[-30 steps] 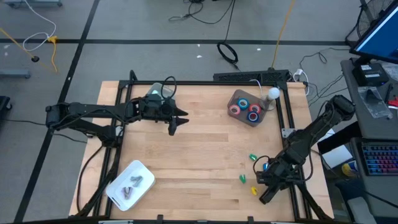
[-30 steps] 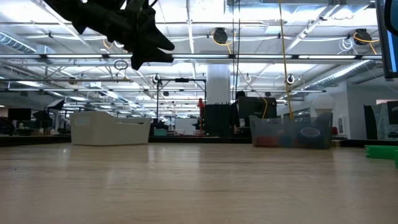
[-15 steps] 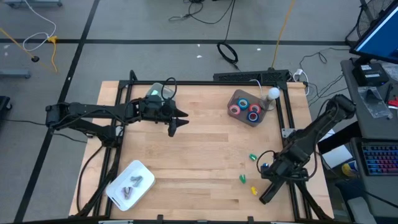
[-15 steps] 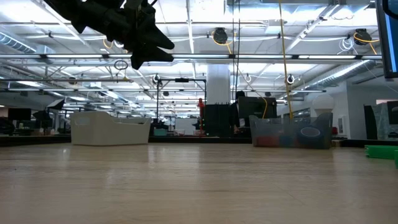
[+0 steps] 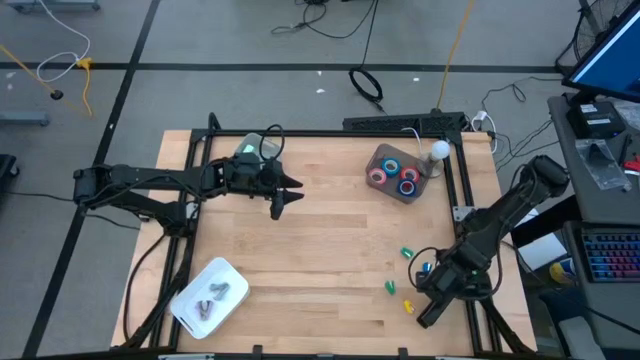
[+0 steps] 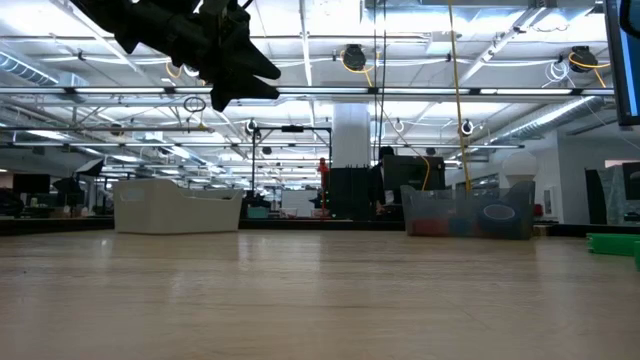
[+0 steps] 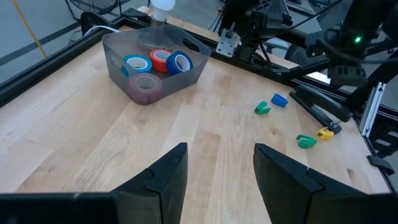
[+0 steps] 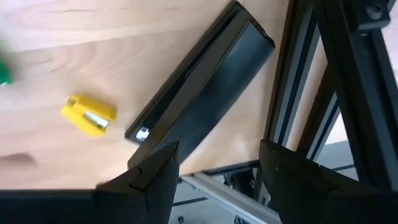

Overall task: Pick and place Stapler, Stapler remover, tape
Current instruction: Put the large black stapler into the gray bin

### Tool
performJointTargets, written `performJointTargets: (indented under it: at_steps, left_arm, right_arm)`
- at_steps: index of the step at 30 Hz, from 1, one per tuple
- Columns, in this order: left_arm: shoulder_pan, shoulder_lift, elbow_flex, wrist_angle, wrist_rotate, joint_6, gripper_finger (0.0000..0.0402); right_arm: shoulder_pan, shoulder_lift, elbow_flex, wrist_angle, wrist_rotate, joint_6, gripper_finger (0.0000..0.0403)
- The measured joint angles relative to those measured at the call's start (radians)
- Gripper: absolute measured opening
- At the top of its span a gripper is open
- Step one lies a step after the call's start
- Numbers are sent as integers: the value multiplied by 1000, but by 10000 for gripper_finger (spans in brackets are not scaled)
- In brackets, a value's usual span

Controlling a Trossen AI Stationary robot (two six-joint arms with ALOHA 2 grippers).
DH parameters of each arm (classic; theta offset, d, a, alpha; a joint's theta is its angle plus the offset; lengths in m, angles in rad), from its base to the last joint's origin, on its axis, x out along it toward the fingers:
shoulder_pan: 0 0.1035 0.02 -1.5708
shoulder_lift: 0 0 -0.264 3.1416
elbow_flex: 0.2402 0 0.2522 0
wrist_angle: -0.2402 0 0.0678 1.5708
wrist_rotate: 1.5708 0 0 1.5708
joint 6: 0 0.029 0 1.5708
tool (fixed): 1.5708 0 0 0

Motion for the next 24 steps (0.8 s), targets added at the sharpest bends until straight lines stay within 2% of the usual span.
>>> performJointTargets:
  at_steps: [10, 17, 24]
  left_arm:
    - [-1, 0, 0, -2, 0, -11, 184]
    - [-1, 0, 0, -32, 0, -26, 184]
    - [-1, 0, 0, -39, 0, -22, 184]
  right_arm:
    - [2, 56, -80, 127, -5, 8, 212]
    - [20, 56, -89, 133, -53, 13, 212]
    - [19, 84, -90, 146, -49, 13, 212]
